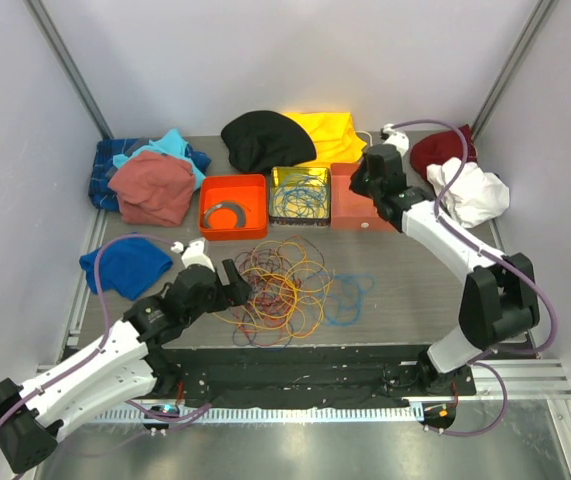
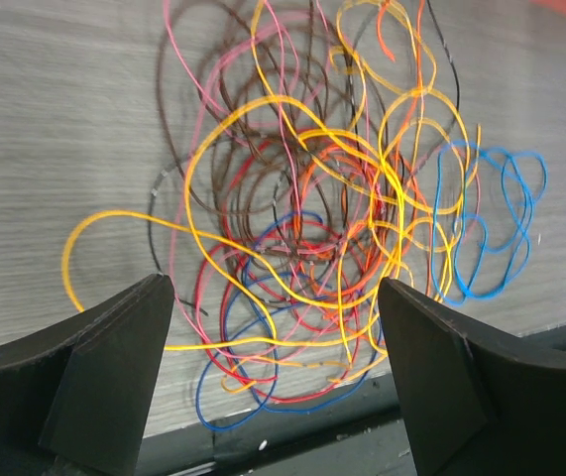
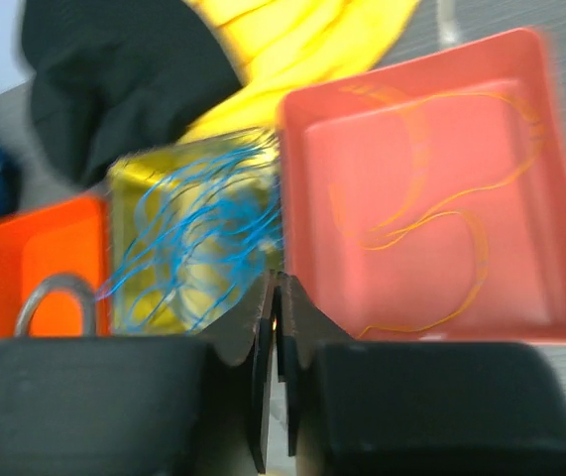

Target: Untangle the cables

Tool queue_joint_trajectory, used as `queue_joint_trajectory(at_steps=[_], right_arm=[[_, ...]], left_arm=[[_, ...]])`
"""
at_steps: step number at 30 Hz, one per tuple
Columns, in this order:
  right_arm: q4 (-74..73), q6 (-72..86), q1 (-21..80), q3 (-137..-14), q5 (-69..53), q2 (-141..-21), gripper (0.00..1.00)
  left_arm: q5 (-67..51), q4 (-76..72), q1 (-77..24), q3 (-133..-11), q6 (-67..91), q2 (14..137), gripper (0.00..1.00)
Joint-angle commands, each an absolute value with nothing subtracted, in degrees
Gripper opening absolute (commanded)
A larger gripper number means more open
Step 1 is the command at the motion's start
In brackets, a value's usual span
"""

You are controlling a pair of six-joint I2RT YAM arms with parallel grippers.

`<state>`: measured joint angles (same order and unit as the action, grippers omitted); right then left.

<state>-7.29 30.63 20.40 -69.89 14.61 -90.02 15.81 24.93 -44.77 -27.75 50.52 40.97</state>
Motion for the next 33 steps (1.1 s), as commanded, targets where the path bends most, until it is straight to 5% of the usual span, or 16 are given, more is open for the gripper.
queue_joint_trajectory(at_steps=[1,13,29,32,33], right_arm=[[-4.0,26.4,29.7,-64.3,12.0,-80.3,0.15],[-4.7,22.5,50.6,-50.7,10.9,-76.1,0.46],[-4.5,27.0,54.3,-43.7,18.0,-68.1,0.48],[-5.6,27.1,54.2,-43.7,19.2,-66.8,0.48],[-6.0,27.2,54.3,-43.7,19.4,-66.5,0.47]], left_arm=[[22.7,28.2,-44.9,-33.3,49.5,42.8,0.9],[22.1,25.9,-44.8,-37.3,53.9,56.0,0.8],[4.1,16.4,-47.5,-29.0,50.4,55.0,0.8],[4.6,15.0,-47.5,-28.4,50.4,56.2,0.74],[4.5,14.6,-47.5,-28.4,50.3,56.7,0.63]])
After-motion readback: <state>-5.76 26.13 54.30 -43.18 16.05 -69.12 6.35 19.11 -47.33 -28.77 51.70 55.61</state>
